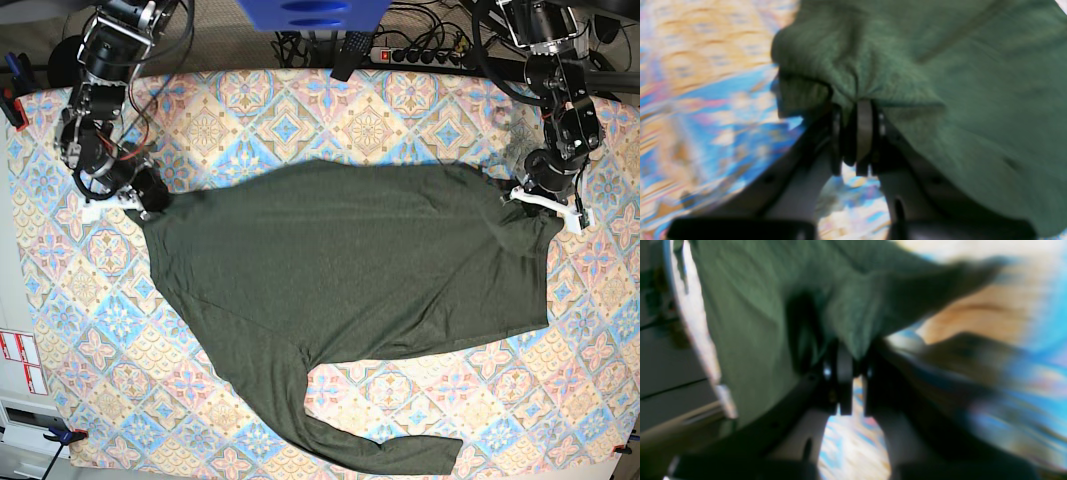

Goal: Fold the T-shirt properly
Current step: 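Pull the shirt shoulders apart with both grippers toward the table edge, then release the shoulder with the right gripper and move it inward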

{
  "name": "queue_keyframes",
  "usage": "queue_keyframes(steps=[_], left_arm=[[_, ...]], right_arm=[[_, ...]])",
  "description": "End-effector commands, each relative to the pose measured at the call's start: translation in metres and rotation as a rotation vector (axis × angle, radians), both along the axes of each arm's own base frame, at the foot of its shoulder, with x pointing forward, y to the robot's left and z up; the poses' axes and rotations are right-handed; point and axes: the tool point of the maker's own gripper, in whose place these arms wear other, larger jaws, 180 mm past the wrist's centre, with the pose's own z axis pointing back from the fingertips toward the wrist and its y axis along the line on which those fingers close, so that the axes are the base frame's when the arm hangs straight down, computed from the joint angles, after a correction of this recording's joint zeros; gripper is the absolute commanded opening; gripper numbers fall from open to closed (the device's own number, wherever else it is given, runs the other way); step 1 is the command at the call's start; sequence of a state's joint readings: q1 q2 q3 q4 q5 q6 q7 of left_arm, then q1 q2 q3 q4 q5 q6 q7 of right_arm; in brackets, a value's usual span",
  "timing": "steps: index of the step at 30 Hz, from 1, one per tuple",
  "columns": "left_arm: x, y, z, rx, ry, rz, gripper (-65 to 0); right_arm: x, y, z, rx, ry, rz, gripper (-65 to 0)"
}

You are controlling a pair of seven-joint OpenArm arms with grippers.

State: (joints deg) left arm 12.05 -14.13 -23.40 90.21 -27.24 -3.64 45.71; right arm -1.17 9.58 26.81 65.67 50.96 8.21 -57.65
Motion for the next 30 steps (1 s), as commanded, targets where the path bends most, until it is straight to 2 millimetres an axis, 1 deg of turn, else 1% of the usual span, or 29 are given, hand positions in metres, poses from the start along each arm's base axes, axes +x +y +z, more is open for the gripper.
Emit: queue_keyframes(steps=[1,4,6,8,11,13,15,19,21,24,26,27,28,30], left_arm=[[0.008,0.007,0.013,0.031,-0.044,0.001,-65.0],[0.006,0.014,0.015,0.050,-0.038,-0.003,-65.0],[-0.003,0.019,0.011,0.065,-0.015,-0.007,-65.0],[-0.007,0.019,0.010,0.066,-0.006,-0.008,-65.0],[-0.020,0.019,0.002,0.067,0.023,-0.009,-65.0],[-0.026,0.019,-0.002,0.066,0.037,-0.010,-65.0],[-0.039,0.019,-0.009,0.066,0.068,-0.013,-65.0],[-0.055,0.017,-0.017,0.063,0.105,-0.014,-65.0],[-0.063,0.017,-0.021,0.063,0.123,-0.015,-65.0],[-0.069,0.016,-0.024,0.063,0.136,-0.036,-65.0],[-0.069,0.014,-0.023,0.062,0.134,-0.053,-65.0],[-0.068,0.014,-0.024,0.062,0.133,-0.053,-65.0],[-0.068,0.014,-0.023,0.063,0.132,-0.054,-65.0],[-0.067,0.015,-0.023,0.071,0.133,-0.055,-65.0]], right_arm=[[0.011,-0.020,0.017,-0.052,-0.055,-0.017,-61.5],[0.001,-0.028,0.021,-0.090,-0.055,-0.008,-61.5],[-0.006,-0.035,0.024,-0.116,-0.054,-0.005,-61.5],[-0.016,-0.048,0.026,-0.135,-0.050,-0.033,-61.5],[-0.032,-0.059,0.026,-0.155,-0.035,-0.056,-61.5],[-0.042,-0.062,0.024,-0.163,-0.020,-0.061,-61.5],[-0.052,-0.066,0.023,-0.171,-0.007,-0.068,-61.5],[-0.064,-0.066,0.020,-0.183,0.014,-0.060,-61.5],[-0.068,-0.067,0.023,-0.194,0.013,-0.053,-61.5],[-0.071,-0.067,0.028,-0.214,0.004,-0.042,-61.5],[-0.068,-0.064,0.034,-0.227,-0.011,-0.023,-61.2],[-0.068,-0.062,0.037,-0.231,-0.013,-0.008,-60.7],[-0.066,-0.055,0.040,-0.227,-0.013,0.022,-59.1],[-0.060,-0.043,0.048,-0.229,-0.028,0.078,-55.0]])
